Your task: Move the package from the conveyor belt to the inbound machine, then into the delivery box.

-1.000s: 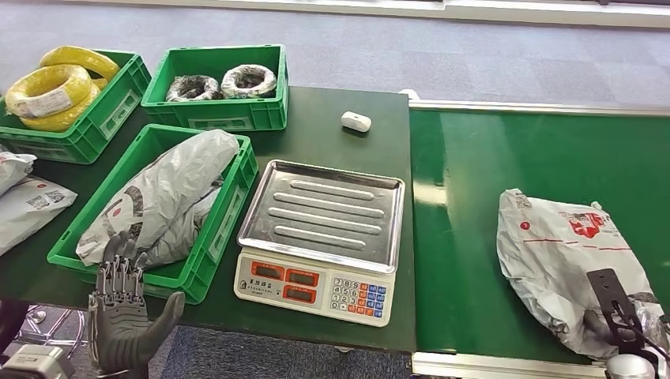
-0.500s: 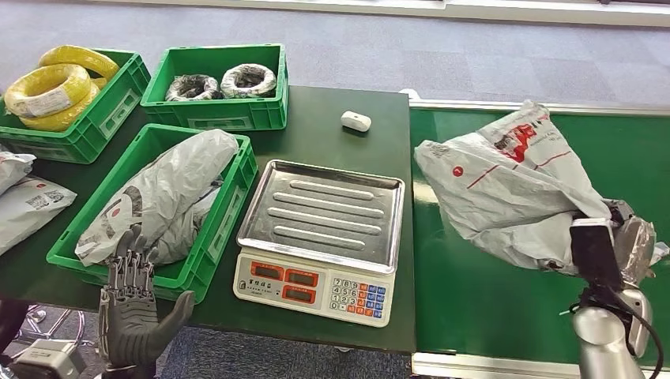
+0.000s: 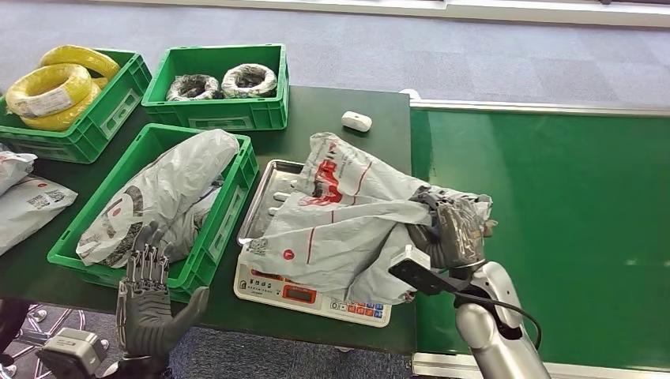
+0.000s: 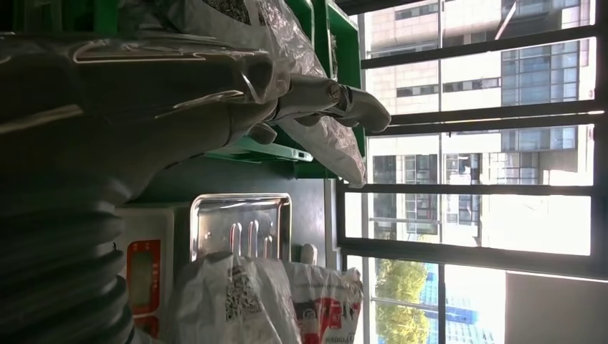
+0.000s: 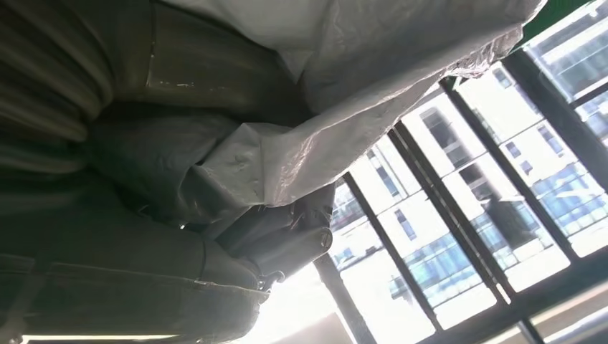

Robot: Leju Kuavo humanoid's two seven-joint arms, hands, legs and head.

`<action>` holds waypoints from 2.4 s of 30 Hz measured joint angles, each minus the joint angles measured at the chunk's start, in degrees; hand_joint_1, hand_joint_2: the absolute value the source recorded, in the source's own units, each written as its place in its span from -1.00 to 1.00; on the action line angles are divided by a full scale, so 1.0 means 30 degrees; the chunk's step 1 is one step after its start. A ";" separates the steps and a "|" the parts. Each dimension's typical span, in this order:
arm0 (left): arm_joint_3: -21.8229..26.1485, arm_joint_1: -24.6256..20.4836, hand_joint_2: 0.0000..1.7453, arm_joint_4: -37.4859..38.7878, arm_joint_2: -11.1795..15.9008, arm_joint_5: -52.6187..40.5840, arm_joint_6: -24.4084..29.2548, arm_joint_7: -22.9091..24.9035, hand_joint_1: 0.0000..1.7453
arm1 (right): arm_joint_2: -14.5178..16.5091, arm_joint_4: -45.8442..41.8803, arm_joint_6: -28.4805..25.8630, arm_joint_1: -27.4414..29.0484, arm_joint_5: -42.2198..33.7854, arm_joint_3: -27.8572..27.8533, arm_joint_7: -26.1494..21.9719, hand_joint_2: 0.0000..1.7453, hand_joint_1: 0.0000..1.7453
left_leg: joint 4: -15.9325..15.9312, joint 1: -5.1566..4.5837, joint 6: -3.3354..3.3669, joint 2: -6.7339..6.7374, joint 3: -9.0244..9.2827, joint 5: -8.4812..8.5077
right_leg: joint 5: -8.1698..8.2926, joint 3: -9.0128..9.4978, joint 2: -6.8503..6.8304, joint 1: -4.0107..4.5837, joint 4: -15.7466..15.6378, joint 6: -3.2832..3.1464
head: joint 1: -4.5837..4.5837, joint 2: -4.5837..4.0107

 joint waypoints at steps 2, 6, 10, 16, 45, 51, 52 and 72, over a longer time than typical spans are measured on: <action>0.0024 -0.0004 1.00 0.0051 -0.0009 0.0002 -0.0104 -0.0007 -1.00 | 0.0476 0.0492 0.0728 -0.0508 -0.0574 0.0538 -0.0136 1.00 0.44 | 0.0000 0.0000 0.0000 0.0006 -0.0002 0.0000 | 0.0000 -0.0001 0.0002 0.0000 0.0002 0.0000 | 0.0004 0.0000; 0.0067 -0.0038 1.00 0.0131 -0.0024 0.0085 -0.0424 -0.0020 -1.00 | 0.1469 0.1704 0.1759 -0.1363 -0.2548 0.1147 -0.0706 1.00 -1.00 | 0.0001 0.0000 0.0000 0.0003 -0.0004 0.0000 | 0.0000 -0.0006 0.0001 0.0000 0.0001 0.0000 | 0.0004 0.0000; 0.0146 -0.0131 1.00 0.0168 -0.0124 0.0065 -0.0601 0.0105 -1.00 | 0.2224 0.2856 0.1496 -0.1944 -0.3038 0.1447 -0.0687 1.00 -1.00 | 0.0002 0.0000 0.0000 0.0001 -0.0004 0.0000 | 0.0000 -0.0006 0.0000 0.0000 0.0000 0.0000 | 0.0002 0.0000; 0.0328 -0.0234 1.00 0.0168 -0.0280 -0.0124 -0.0685 0.0353 -1.00 | 0.2692 0.3681 0.0934 -0.2273 -0.2978 0.1747 -0.0318 1.00 -1.00 | 0.0002 0.0000 -0.0001 0.0001 -0.0002 0.0000 | 0.0000 -0.0008 0.0000 0.0000 0.0000 0.0000 | 0.0002 0.0000; -0.6590 -0.7573 1.00 0.5898 -0.0362 -1.6264 -0.3038 0.8856 -1.00 | 0.1814 0.1060 -0.0654 -0.0650 -0.4251 0.1161 -0.1275 1.00 -1.00 | 0.0019 -0.0002 -0.0002 0.0015 -0.0012 0.0003 | 0.0023 -0.0052 0.0017 -0.0002 -0.0003 -0.0021 | 0.0000 0.0000; -0.7515 -1.0026 1.00 0.9999 -0.0913 -2.2535 -0.0861 1.3226 0.91 | 0.1690 0.0379 -0.0259 -0.0856 -0.5408 0.1324 -0.1934 1.00 -1.00 | 0.0018 -0.0002 -0.0006 0.0019 -0.0011 0.0017 | 0.0041 -0.0039 0.0032 -0.0001 0.0002 -0.0024 | 0.0002 0.0000; -0.7505 -1.0349 1.00 1.0671 -0.1033 -2.2794 -0.0572 1.3397 0.95 | 0.1708 0.0377 -0.0184 -0.0989 -0.5442 0.1399 -0.1943 1.00 -1.00 | 0.0017 -0.0001 -0.0007 0.0020 -0.0009 0.0022 | 0.0045 -0.0037 0.0032 -0.0001 0.0002 -0.0023 | 0.0002 0.0000; -0.4186 -0.9606 1.00 1.0145 -0.1007 -1.6627 0.3012 1.0848 1.00 | 0.2443 0.2164 -0.0291 -0.2969 -0.6459 0.2824 -0.2082 1.00 -1.00 | 0.0013 0.0007 -0.0007 0.0011 -0.0044 0.0034 | 0.0046 -0.0053 0.0021 0.0005 0.0010 -0.0021 | 0.0004 0.0000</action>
